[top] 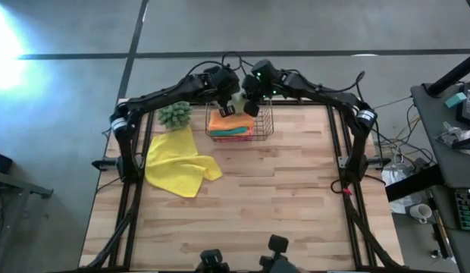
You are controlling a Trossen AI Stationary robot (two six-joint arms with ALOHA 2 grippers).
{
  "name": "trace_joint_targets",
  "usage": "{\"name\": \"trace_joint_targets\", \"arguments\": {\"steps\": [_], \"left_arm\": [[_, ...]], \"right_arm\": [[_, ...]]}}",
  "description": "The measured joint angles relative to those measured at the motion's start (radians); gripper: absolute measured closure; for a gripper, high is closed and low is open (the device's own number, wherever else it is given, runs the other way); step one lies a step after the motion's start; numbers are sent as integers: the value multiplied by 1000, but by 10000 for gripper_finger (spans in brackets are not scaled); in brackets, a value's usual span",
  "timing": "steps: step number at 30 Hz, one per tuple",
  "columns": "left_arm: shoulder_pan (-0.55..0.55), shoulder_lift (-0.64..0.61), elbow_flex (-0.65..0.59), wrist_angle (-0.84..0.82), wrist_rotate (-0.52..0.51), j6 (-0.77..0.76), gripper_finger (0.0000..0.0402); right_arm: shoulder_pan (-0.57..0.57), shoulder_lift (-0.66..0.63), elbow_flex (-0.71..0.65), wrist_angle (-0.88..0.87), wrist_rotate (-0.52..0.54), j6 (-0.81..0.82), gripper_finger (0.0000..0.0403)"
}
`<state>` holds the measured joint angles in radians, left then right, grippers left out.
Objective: Fold microfiber towels
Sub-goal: Put the folded light green microfiber towel into the wire basket
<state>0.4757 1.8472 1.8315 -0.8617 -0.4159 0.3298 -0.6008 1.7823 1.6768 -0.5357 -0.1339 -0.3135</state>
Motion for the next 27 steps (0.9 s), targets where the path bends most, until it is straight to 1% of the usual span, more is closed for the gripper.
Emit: {"name": "trace_joint_targets", "arguments": {"steps": [4, 8, 11, 15, 18, 20, 22, 24, 27], "left_arm": [[6, 13, 4, 90, 4, 20, 389], [8, 15, 8, 149, 17, 18, 389], [7, 15, 8, 145, 19, 18, 389], [7, 15, 8, 143, 19, 18, 389], [7, 14, 8, 71, 20, 16, 389], [7, 13, 3, -5, 24, -14, 389], [7, 13, -6, -90, 72, -57, 389], [7, 13, -15, -151, 161, -91, 389], [6, 13, -40, -153, 265, -128, 389]], "right_arm": [[-33, 2, 0, 18, 3, -3, 392], [-69, -32, 0, 29, 28, -2, 392], [-90, -60, 1, 41, 30, -12, 392], [-93, -64, 1, 29, 24, -6, 392], [-79, -59, -2, 1, -24, 27, 392], [-63, -50, -12, -16, -24, 30, 392], [-43, -35, -27, -32, -23, 31, 392], [-27, -27, -42, -33, -24, 45, 392], [-3, -27, -57, -31, -27, 70, 392]]}}
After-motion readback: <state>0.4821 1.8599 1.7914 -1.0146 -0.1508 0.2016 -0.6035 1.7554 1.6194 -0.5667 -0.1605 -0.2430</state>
